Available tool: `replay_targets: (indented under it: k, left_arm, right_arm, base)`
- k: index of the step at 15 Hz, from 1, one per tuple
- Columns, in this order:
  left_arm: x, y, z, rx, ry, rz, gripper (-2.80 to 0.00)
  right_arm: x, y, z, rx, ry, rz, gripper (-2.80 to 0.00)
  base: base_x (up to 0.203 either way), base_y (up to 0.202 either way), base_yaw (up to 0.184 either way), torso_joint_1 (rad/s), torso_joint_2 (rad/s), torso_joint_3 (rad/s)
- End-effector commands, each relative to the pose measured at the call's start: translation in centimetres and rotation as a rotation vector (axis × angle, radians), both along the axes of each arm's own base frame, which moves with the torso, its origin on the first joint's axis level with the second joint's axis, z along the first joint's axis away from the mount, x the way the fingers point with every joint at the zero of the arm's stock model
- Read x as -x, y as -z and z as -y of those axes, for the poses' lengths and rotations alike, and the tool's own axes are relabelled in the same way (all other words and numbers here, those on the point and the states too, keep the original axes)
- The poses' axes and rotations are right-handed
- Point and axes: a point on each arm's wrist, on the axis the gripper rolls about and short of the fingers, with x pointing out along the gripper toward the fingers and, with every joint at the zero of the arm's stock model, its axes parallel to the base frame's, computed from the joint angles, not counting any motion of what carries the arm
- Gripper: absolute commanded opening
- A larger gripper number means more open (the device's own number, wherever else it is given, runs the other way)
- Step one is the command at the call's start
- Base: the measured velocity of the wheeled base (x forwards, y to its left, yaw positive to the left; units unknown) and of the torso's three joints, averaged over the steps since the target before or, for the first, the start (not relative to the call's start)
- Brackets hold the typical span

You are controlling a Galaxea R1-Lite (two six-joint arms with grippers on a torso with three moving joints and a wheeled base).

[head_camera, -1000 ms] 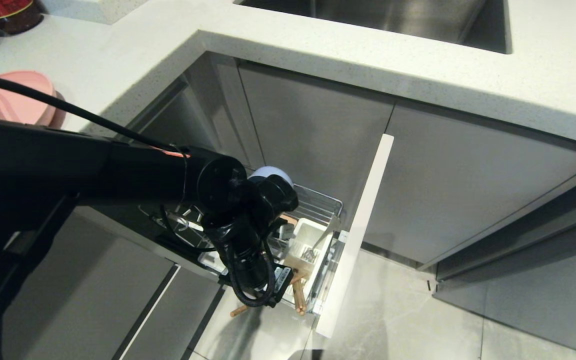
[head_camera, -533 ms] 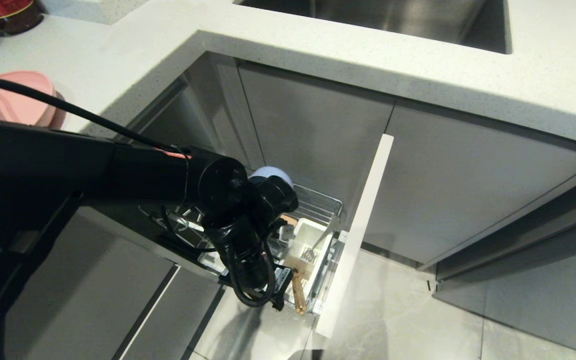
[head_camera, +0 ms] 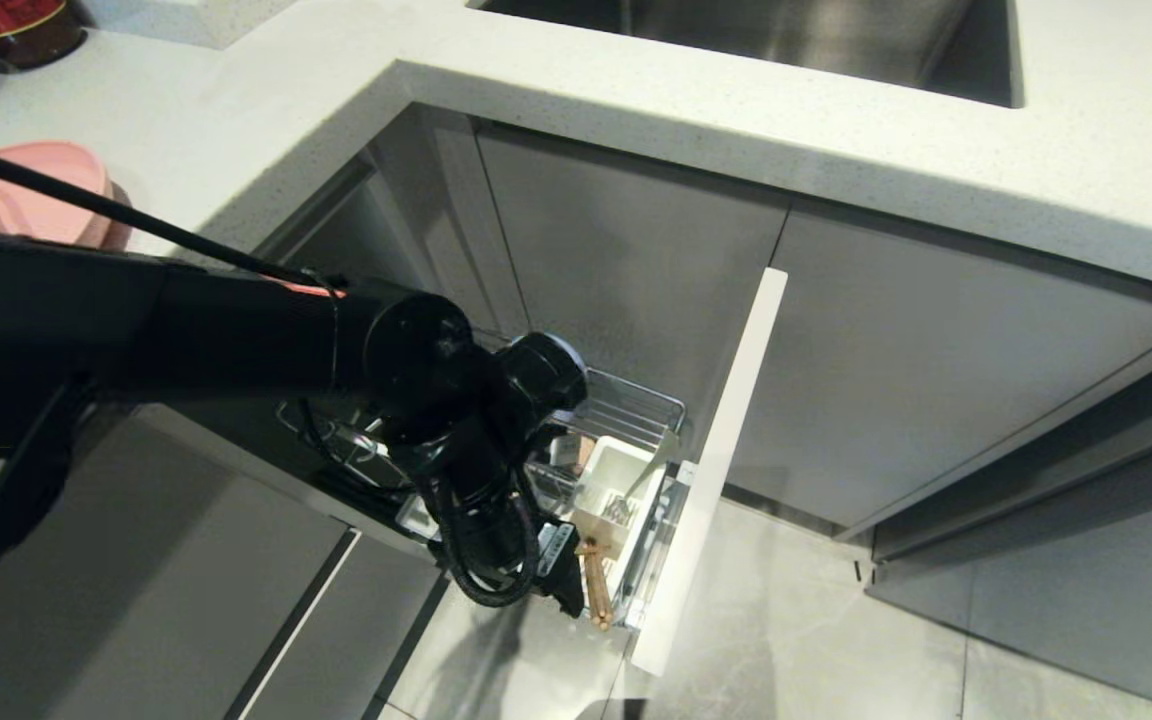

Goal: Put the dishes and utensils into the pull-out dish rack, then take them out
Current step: Pick up the chopsticks and place it in the cupboard

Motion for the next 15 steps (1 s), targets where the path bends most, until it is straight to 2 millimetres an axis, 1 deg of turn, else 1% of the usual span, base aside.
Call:
replay_targets:
  k: [1, 3, 4, 6, 11, 15]
  left_arm:
    - [1.6, -3.1, -1.2, 0.049, -0.003, 0.071, 0.00]
    - [3.4, -6.0, -2.6, 0.089, -0.009, 0.153, 0.00]
    - [4.4, -7.5, -3.5, 0.112, -0.012, 0.199, -2.80]
    - [6.8, -10.4, -5.5, 0.160, -0.020, 0.296, -2.80]
    - [12.5, -16.0, -9.9, 0.301, -0.041, 0.523, -2.80]
    - [17.7, -20.6, -14.2, 0.511, -0.079, 0.749, -2.80]
  right_arm:
    - [0.0, 0.0, 0.0, 0.000, 0.000, 0.005, -2.80]
    - [0.0, 0.0, 0.0, 0.000, 0.000, 0.005, -2.80]
    - [0.0, 0.0, 0.0, 0.000, 0.000, 0.005, -2.80]
    - [0.0, 0.0, 0.0, 0.000, 0.000, 0.005, -2.80]
    - [0.0, 0.0, 0.0, 0.000, 0.000, 0.005, -2.80]
    - [0.0, 0.0, 0.0, 0.000, 0.000, 0.005, -2.80]
  base:
    - [0.000, 0.000, 0.000, 0.000, 0.00, 0.000]
    - [0.000, 0.000, 0.000, 0.000, 0.00, 0.000]
    - [0.000, 0.000, 0.000, 0.000, 0.00, 0.000]
    - [0.000, 0.000, 0.000, 0.000, 0.00, 0.000]
    - [0.000, 0.000, 0.000, 0.000, 0.00, 0.000]
    - [0.000, 0.000, 0.000, 0.000, 0.00, 0.000]
